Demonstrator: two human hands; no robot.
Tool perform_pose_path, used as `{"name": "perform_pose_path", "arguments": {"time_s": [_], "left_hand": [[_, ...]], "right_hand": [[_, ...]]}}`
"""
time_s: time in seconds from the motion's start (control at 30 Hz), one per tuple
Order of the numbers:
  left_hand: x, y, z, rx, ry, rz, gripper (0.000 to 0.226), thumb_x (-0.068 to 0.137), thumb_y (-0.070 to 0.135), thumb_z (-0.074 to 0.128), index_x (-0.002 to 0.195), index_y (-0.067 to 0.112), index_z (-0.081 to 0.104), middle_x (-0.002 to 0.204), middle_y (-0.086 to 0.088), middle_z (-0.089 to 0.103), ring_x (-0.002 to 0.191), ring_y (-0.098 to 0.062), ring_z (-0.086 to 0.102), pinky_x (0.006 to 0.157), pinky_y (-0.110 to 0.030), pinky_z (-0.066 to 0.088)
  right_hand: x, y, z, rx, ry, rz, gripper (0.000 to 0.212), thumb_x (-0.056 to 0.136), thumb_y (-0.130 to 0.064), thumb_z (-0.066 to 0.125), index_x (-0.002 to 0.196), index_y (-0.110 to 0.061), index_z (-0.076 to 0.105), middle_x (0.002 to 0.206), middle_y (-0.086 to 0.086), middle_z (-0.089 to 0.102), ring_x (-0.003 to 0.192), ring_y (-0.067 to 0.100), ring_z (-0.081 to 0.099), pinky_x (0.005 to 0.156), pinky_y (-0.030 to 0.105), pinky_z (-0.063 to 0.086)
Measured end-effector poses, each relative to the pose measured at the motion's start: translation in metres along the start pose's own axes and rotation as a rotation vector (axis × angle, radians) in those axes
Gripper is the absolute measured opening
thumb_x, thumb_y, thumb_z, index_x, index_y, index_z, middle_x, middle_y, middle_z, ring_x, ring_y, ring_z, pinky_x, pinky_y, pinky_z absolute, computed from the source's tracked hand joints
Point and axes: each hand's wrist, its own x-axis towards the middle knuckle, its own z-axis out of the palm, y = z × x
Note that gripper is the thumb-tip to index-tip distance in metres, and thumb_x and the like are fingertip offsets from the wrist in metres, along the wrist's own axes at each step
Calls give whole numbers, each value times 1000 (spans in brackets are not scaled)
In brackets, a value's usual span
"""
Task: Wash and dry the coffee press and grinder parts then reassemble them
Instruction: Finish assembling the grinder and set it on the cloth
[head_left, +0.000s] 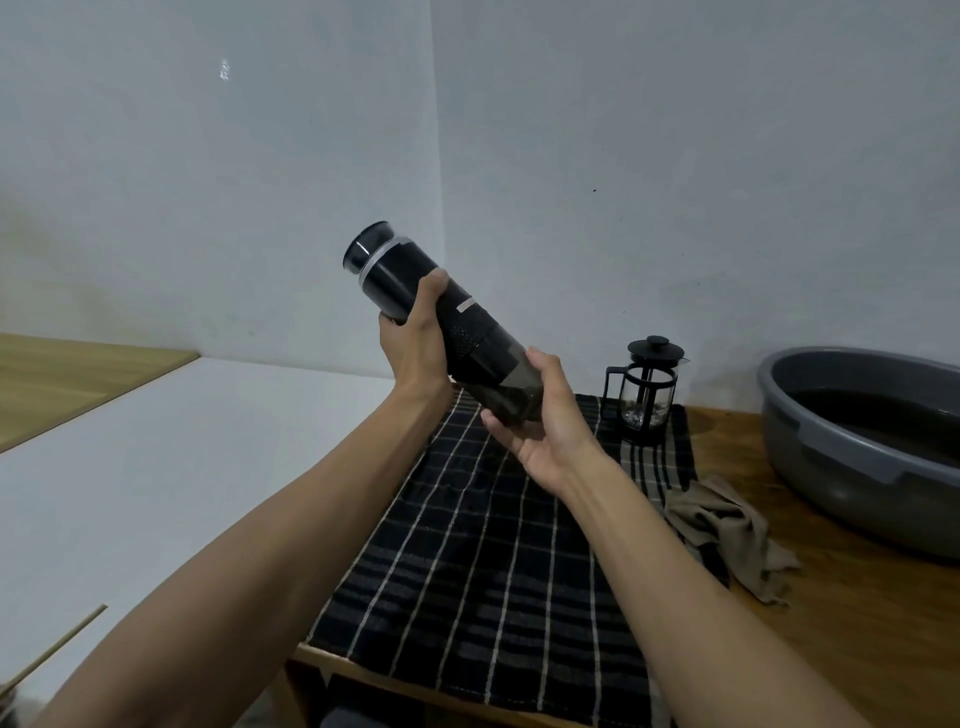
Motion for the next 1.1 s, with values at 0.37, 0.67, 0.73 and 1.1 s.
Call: {"name": "perform_pose_path", "arguments": {"time_s": [0.37,0.67,0.73,1.1], "left_hand": [[4,4,-5,-90,12,-147,49,76,41,78,110,7,68,86,-7,71,74,-26,69,70,-37,60],[1,14,3,-53,-9,-22,47,74,36,79,108,6,67,82,-3,70,73,-20,68,71,-37,60],[4,15,-1,-71,-59,-9,51,71,38,79,108,5,68,83,-7,69,75,-24,67,71,-38,58],[3,19,1,32,-7,-14,46,65,45,79,96,12,71,80,-1,73,76,-21,70,80,-41,60]], "right_hand": [[2,-21,2,-225,-133,-29,48,87,-32,78,121,-1,64,98,18,72,79,28,70,68,34,64],[1,-18,9,-241,-96,-85,53,91,-51,67,116,-4,69,87,11,73,64,20,64,53,27,57],[0,-21,8,-196,-135,-11,56,89,-49,72,120,-3,69,94,14,71,67,22,64,52,25,57],[6,-6,2,-175,-140,-211,63,73,-22,87,122,-3,53,107,23,70,84,35,70,73,41,61]]}}
